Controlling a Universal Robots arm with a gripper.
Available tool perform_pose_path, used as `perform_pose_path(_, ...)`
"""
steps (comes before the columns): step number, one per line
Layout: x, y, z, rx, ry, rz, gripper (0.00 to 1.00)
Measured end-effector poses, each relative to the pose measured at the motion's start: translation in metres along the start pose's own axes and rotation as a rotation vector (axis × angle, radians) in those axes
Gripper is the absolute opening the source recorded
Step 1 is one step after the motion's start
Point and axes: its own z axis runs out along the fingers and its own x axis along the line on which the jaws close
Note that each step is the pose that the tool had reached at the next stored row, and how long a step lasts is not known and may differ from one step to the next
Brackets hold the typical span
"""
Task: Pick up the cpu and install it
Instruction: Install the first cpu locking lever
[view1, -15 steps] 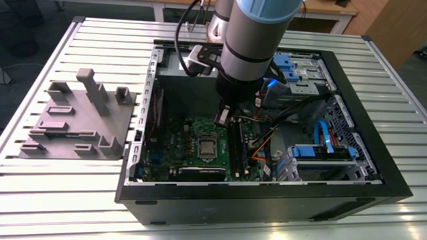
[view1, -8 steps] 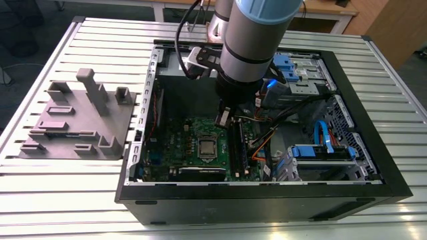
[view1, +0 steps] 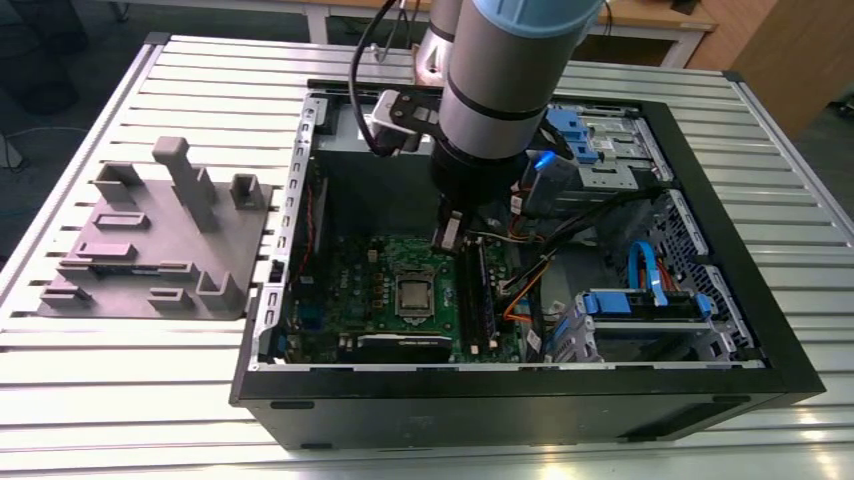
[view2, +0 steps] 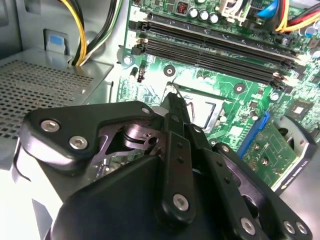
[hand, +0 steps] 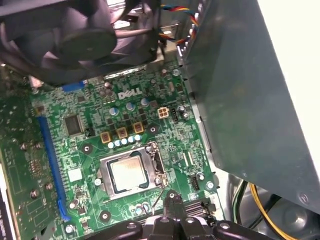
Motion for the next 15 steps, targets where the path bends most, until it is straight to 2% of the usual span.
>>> perform_pose_path(4,0.0007,-0.0002,0.0010,-0.0019,0.0030,-0.045,0.10)
perform_pose_path(7,0.0024,-0.0007,0.0014,-0.0023,0.0042,-0.055,0.10)
perform_pose_path(10,0.0039,-0.0012,0.0014,-0.0013,0.0090,-0.059,0.10)
perform_pose_path(13,0.0044,-0.0013,0.0013,-0.0001,0.0093,-0.065,0.10)
perform_pose_path(15,0.0045,-0.0013,0.0013,0.0030,0.0095,-0.085,0.10)
